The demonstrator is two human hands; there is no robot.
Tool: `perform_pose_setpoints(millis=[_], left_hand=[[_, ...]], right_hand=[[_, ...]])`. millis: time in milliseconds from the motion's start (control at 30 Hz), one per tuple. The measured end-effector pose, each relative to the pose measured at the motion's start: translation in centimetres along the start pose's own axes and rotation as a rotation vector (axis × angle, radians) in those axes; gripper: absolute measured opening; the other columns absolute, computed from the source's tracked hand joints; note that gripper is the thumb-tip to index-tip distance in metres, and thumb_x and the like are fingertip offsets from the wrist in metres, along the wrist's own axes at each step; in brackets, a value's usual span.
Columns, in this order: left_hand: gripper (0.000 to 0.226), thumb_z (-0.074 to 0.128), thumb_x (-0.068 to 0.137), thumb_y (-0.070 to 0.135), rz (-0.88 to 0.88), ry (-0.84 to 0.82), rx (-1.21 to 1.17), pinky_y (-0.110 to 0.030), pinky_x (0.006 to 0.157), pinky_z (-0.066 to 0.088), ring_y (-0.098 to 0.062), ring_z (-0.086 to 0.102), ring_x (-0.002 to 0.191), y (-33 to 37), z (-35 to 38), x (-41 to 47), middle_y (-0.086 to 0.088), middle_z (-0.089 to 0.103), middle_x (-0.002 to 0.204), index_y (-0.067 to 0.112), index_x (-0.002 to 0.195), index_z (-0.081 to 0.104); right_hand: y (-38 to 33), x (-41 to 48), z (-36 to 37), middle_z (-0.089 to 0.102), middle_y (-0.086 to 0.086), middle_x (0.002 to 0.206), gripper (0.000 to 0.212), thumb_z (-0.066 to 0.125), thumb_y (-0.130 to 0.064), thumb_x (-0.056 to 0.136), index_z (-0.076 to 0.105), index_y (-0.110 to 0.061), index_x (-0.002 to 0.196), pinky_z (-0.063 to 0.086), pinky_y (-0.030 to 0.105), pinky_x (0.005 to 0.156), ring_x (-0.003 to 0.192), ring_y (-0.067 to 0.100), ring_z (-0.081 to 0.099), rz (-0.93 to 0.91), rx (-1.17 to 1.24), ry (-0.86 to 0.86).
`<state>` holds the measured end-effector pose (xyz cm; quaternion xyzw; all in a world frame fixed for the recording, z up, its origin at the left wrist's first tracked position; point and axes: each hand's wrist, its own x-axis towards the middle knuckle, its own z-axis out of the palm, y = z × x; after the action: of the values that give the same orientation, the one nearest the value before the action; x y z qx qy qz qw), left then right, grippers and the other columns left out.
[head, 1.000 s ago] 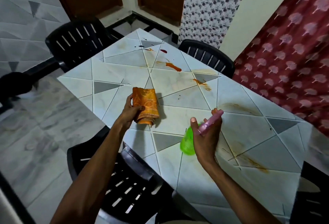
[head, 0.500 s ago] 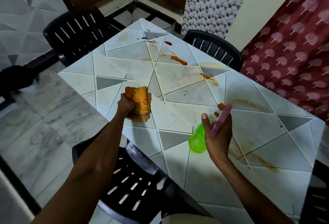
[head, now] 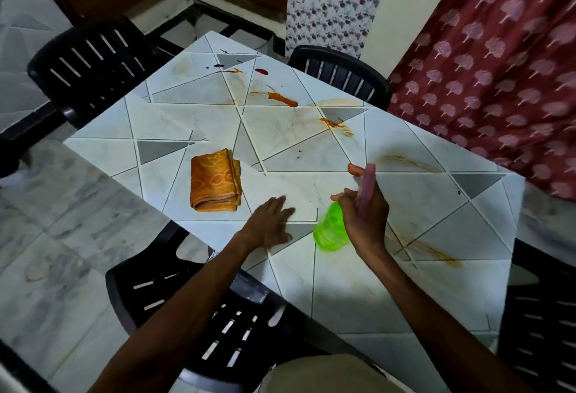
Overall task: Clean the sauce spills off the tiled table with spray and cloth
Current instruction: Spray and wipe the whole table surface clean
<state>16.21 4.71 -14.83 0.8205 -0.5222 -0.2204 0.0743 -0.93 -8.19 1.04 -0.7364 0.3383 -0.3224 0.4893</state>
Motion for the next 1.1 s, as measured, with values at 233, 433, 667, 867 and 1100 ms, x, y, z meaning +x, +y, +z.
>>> perform_pose_setpoints(millis=[233, 433, 667, 867, 1100], left_hand=[[0.074, 0.067, 0.079, 0.054, -0.153, 0.086, 0.017, -0.044, 0.104, 0.038, -0.031, 0.041, 0.134, 5.0, 0.7, 1.8, -0.005, 0.037, 0.151, 0.025, 0.143, 0.042], [0.085, 0.055, 0.067, 0.062, 0.029, -0.009, 0.094, -0.045, 0.109, 0.036, -0.027, 0.034, 0.141, 12.2, 2.2, 6.5, -0.001, 0.032, 0.157, 0.034, 0.145, 0.039], [0.094, 0.053, 0.079, 0.071, 0.23, -0.038, 0.318, -0.058, 0.113, 0.021, -0.036, 0.022, 0.147, 21.7, 2.9, 12.7, -0.007, 0.018, 0.164, 0.027, 0.156, 0.023], [0.091, 0.049, 0.079, 0.075, 0.194, -0.056, 0.248, -0.054, 0.113, 0.024, -0.031, 0.019, 0.148, 26.8, 3.3, 18.5, -0.004, 0.016, 0.164, 0.03, 0.155, 0.023], [0.092, 0.057, 0.081, 0.072, 0.069, -0.04, 0.128, -0.06, 0.112, 0.021, -0.03, 0.01, 0.15, 30.0, 2.4, 23.1, -0.004, 0.009, 0.164, 0.028, 0.154, 0.022]], right_hand=[[0.3, -0.9, -4.1, 0.067, -0.007, 0.119, 0.071, 0.056, -0.005, 0.082, 0.054, -0.07, 0.111, 0.059, 0.022, 0.066, 0.081, 0.021, 0.073, -0.029, 0.063, -0.011], [3.3, -2.8, -11.5, 0.071, 0.001, 0.107, 0.066, 0.056, -0.003, 0.075, 0.058, -0.052, 0.119, 0.056, 0.028, 0.056, 0.048, 0.016, 0.062, 0.178, 0.118, 0.211], [8.9, -1.9, -21.4, 0.069, -0.003, 0.077, 0.035, 0.061, -0.014, 0.088, 0.07, -0.033, 0.115, 0.052, 0.028, 0.054, 0.047, 0.019, 0.062, 0.581, 0.146, 0.445], [12.4, 2.5, -28.1, 0.061, 0.001, 0.08, 0.044, 0.052, 0.0, 0.093, 0.058, -0.032, 0.123, 0.051, 0.027, 0.045, 0.057, 0.012, 0.06, 0.718, 0.258, 0.404], [16.4, 7.4, -33.4, 0.051, 0.009, 0.074, 0.022, 0.05, -0.009, 0.1, 0.061, -0.018, 0.117, 0.04, 0.02, 0.037, 0.066, 0.02, 0.051, 0.803, 0.469, 0.491]])
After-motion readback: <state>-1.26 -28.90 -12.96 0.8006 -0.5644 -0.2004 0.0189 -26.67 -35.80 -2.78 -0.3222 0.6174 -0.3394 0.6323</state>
